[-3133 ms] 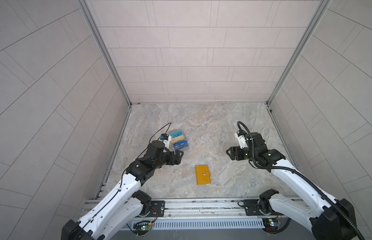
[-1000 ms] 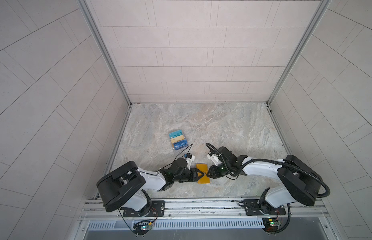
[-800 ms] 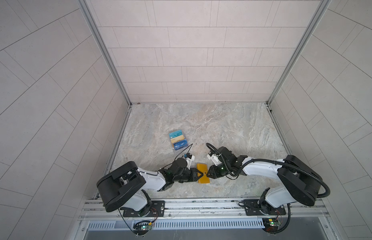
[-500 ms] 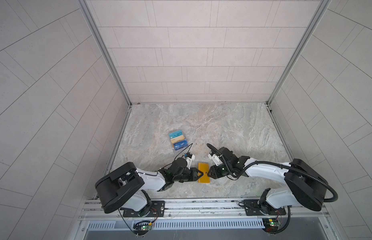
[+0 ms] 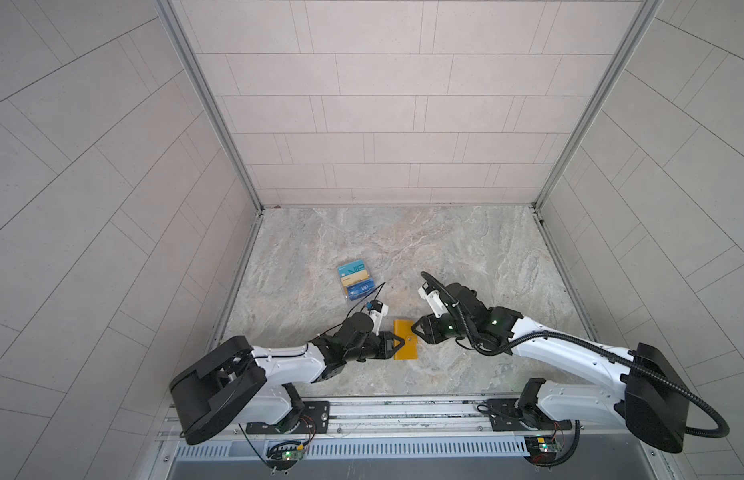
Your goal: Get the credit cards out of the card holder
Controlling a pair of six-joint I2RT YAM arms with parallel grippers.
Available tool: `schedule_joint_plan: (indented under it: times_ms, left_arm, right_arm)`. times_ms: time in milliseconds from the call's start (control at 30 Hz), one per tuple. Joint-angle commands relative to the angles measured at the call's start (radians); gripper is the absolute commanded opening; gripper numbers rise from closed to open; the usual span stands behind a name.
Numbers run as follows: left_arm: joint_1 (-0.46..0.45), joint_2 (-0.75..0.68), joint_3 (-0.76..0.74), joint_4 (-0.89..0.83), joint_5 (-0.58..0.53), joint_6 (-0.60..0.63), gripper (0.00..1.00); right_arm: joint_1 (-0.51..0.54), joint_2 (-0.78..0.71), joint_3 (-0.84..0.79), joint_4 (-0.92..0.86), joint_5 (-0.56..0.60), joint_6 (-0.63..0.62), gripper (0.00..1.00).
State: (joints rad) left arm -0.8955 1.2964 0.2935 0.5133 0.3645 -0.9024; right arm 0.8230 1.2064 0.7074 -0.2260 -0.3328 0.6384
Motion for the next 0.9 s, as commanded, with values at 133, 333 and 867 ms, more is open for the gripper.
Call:
schedule_joint_plan:
  times_ms: [133,333,867]
  left_arm:
    - [-0.005,-0.064,0.033,-0.033,-0.045,0.038,0.00]
    - [-0.005,-0.098,0.032,-0.059,-0.053,0.052,0.00]
    - [-0.005,-0.172,0.020,-0.099,-0.056,0.084,0.00]
  right_arm:
    - [0.055,0.067,0.038,0.014,0.052,0.039,0.39]
    - [0.077,0.113,0.046,0.044,0.064,0.060,0.38]
    - [0.097,0.192,0.058,0.106,0.104,0.114,0.36]
